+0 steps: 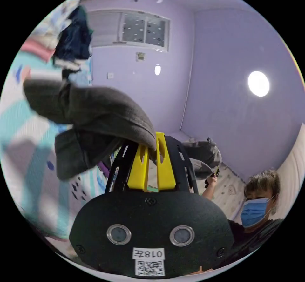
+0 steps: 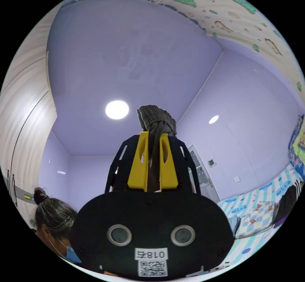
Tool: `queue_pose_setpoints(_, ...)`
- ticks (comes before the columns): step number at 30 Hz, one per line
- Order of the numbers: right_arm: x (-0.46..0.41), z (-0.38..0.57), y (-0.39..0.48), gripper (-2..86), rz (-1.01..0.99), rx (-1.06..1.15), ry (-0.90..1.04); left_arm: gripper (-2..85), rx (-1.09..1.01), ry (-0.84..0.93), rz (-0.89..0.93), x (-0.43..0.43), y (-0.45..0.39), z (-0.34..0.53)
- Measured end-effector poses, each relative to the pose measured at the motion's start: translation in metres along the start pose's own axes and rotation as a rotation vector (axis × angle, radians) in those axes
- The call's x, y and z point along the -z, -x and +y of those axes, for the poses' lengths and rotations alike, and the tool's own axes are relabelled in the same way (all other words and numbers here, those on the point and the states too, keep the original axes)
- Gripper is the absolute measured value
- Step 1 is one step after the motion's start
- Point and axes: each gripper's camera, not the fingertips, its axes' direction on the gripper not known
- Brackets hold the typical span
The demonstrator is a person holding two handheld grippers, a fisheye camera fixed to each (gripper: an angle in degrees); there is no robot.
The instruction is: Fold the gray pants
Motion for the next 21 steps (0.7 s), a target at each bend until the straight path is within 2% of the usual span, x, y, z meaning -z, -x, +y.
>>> queue_pose_setpoints(3, 0.042, 0.018, -0.088, 5.3, 0.147, -0.075, -0.012, 2.9, -0.146, 0.028, -0.113, 0.015, -0.02, -0.018)
queue_pose_setpoints(7, 0.151, 0.092, -0.229, 4.8, 0.402, -0.266, 0.001, 3.1, -0.173, 0.129, -0.272, 0.026, 0.011, 0.001)
queue_pose_setpoints(10, 0.247, 0.168, -0.325, 4.3, 0.649, -0.459, 0.097, 2.8, 0.056, 0.248, -0.47, 0.034, 0.093, 0.037)
queue_pose_setpoints(11, 0.266, 0.185, -0.342, 4.2, 0.708, -0.533, 0.107, 2.4, 0.21, 0.281, -0.533, 0.041, 0.13, 0.053)
queue_pose_setpoints(12, 0.298, 0.215, -0.366, 3.9, 0.829, -0.673, 0.116, 1.8, 0.364, 0.269, -0.531, 0.049, 0.157, 0.068)
queue_pose_setpoints(13, 0.316, 0.238, -0.378, 3.5, 0.94, -0.734, 0.15, 1.6, 0.397, 0.25, -0.502, 0.051, 0.161, 0.07)
queue_pose_setpoints(14, 0.323, 0.243, -0.378, 3.3, 0.944, -0.717, 0.118, 1.3, 0.346, 0.263, -0.522, 0.043, 0.153, 0.065)
queue_pose_setpoints(16, 0.328, 0.249, -0.39, 2.6, 0.807, -0.721, -0.006, 1.5, 0.25, 0.343, -0.621, 0.02, 0.136, 0.053)
queue_pose_setpoints(21, 0.234, 0.19, -0.424, 2.7, 0.725, -0.57, 0.212, 2.3, 0.026, 0.366, -0.597, -0.029, 0.102, 0.034)
